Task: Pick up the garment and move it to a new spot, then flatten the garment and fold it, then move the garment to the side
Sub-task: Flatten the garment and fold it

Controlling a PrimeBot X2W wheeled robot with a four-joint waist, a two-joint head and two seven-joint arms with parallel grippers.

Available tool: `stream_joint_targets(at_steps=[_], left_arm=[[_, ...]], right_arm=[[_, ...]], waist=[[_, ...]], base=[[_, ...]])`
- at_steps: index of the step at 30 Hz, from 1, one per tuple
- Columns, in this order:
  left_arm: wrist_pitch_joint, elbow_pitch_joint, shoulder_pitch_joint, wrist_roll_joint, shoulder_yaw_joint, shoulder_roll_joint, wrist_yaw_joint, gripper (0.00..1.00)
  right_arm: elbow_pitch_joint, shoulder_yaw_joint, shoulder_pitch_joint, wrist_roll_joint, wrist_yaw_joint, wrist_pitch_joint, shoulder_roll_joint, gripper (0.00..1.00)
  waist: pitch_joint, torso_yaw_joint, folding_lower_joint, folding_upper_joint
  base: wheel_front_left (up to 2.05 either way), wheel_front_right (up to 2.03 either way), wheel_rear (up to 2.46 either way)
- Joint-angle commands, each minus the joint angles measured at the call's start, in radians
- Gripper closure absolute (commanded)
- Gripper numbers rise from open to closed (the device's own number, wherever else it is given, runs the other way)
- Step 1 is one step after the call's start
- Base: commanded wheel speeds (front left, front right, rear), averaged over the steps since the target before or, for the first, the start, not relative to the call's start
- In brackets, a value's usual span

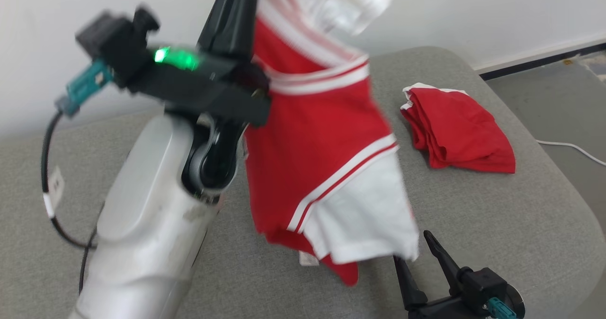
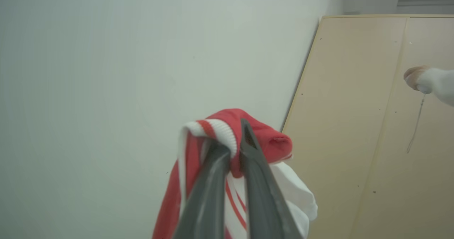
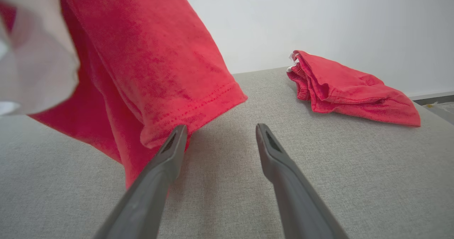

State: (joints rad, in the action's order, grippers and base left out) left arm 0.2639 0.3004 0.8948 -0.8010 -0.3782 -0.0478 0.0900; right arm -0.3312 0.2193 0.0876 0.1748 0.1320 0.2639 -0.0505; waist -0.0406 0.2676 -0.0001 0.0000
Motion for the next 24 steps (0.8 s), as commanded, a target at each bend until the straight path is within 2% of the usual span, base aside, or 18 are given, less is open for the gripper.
stream_joint_targets(at_steps=[1,9,18,20,24], left_arm=[[0.0,0.018,-0.05,0.009,0.014,-0.012,-0.007,1.0],[0.0,0.156,-0.357,0.065,0.173,-0.087,-0.049,1.0],[0.0,0.173,-0.546,0.068,0.328,-0.082,-0.028,1.0],[0.0,0.185,-0.558,0.076,0.337,-0.08,-0.025,0.0],[0.0,0.199,-0.566,0.113,0.336,-0.081,-0.021,0.0]], right_arm=[[0.001,0.002,0.002,0.004,-0.003,0.0,0.0,0.0],[0.01,-0.01,-0.006,0.008,-0.003,0.0,0.0,0.0],[0.012,-0.026,-0.015,0.0,-0.003,0.0,0.0,0.0],[0.009,-0.023,-0.013,-0.002,-0.003,0.0,0.0,0.0],[0.008,-0.016,-0.009,0.004,-0.003,0.0,0.0,0.0]], waist=[[-0.001,-0.013,0.0001,0.0],[-0.024,-0.037,0.0001,0.0],[-0.027,-0.097,0.0001,0.0],[-0.022,-0.11,0.0001,0.0],[-0.01,-0.13,0.0001,0.0]], base=[[0.0,0.0,0.0],[0.0,0.0,0.0],[0.0,0.0,0.0],[0.0,0.0,0.0],[0.0,0.0,0.0]])
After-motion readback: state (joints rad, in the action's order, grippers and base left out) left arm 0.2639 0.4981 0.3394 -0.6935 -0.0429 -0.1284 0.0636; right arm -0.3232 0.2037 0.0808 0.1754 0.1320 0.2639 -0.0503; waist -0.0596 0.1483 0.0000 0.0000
